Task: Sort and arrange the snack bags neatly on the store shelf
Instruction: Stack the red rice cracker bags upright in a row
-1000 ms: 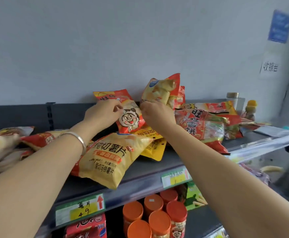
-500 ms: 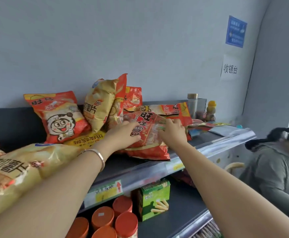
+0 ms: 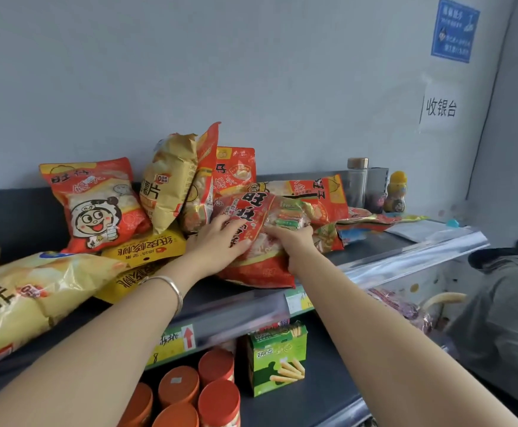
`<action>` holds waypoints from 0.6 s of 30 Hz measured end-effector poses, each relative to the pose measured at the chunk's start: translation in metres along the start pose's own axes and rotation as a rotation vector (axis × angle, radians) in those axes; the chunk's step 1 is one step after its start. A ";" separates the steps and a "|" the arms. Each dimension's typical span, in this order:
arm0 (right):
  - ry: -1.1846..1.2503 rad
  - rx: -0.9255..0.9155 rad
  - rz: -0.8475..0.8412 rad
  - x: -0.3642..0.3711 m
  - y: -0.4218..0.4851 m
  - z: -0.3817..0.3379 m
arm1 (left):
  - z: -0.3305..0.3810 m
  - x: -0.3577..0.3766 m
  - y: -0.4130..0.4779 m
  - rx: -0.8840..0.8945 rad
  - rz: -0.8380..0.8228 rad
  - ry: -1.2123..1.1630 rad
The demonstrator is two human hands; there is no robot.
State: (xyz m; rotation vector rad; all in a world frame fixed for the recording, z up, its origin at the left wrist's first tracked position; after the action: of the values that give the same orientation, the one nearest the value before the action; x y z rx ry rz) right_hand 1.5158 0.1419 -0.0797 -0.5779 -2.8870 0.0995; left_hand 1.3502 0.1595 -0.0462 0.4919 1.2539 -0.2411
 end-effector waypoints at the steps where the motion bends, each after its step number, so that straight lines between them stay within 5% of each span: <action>1: 0.005 -0.045 0.019 0.000 0.001 -0.004 | -0.002 -0.002 0.001 0.001 0.017 -0.019; 8: -0.164 -0.397 0.143 -0.033 -0.016 -0.075 | -0.012 -0.010 0.021 -0.023 0.043 -0.310; 14: -0.186 -0.497 0.267 -0.074 -0.031 -0.092 | -0.002 -0.006 0.029 0.004 0.031 -0.481; 18: -0.202 -0.529 0.304 -0.089 -0.035 -0.094 | 0.012 -0.022 0.025 0.016 0.142 -0.333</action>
State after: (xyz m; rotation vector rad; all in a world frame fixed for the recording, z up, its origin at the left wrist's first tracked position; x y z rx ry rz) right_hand 1.6019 0.0778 -0.0001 -1.1538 -2.9883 -0.6126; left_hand 1.3648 0.1731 -0.0172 0.5281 0.8891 -0.2030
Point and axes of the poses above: each hand's wrist, its own y-axis towards the middle knuckle, its own x-axis out of the palm, z = x × y, the point moved 6 cm from there along y, towards the middle knuckle, and after that the axes turned 6 degrees about -z, right-handed, at the moved point
